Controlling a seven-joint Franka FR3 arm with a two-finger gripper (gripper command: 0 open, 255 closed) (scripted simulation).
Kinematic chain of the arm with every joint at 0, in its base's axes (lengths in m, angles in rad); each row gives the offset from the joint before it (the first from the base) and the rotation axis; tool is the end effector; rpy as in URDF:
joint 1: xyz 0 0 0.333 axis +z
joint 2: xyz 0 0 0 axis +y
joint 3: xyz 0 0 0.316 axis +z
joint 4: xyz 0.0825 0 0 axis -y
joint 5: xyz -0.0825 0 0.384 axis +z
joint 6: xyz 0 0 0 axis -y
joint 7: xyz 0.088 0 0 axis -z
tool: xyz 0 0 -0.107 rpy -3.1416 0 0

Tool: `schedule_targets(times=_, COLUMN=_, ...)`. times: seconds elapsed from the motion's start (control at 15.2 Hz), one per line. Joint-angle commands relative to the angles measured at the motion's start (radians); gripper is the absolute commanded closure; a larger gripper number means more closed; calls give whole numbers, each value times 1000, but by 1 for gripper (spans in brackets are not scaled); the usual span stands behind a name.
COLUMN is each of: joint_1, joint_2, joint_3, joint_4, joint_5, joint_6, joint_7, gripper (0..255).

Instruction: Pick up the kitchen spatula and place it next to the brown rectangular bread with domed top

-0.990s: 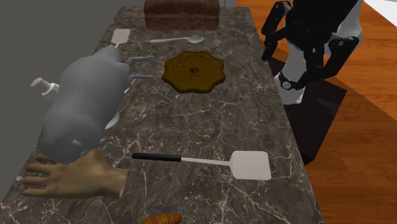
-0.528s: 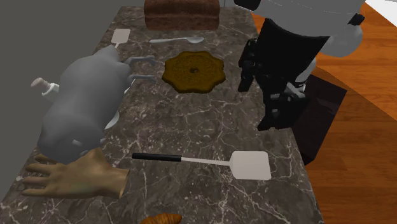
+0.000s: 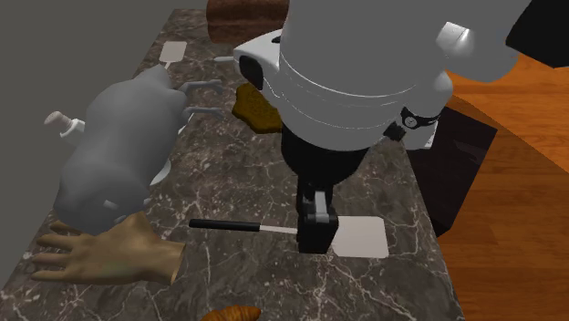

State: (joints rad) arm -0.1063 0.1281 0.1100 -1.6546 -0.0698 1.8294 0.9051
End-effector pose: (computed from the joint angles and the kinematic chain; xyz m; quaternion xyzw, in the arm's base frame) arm 0.6078 -0.0068 0.5335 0.9028 -0.4285 0.0332 0.0138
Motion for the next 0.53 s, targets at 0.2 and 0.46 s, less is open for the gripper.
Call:
schedule_targets(times=0.2, joint_1=-3, joint_2=93, joint_3=-11, joint_4=65, joint_5=-8, joint_6=19, joint_7=56, gripper=0)
schedule_targets(times=0.46, joint_1=-5, joint_2=100, joint_3=-13, joint_4=21, joint_5=-9, joint_6=70, joint_7=57, gripper=0)
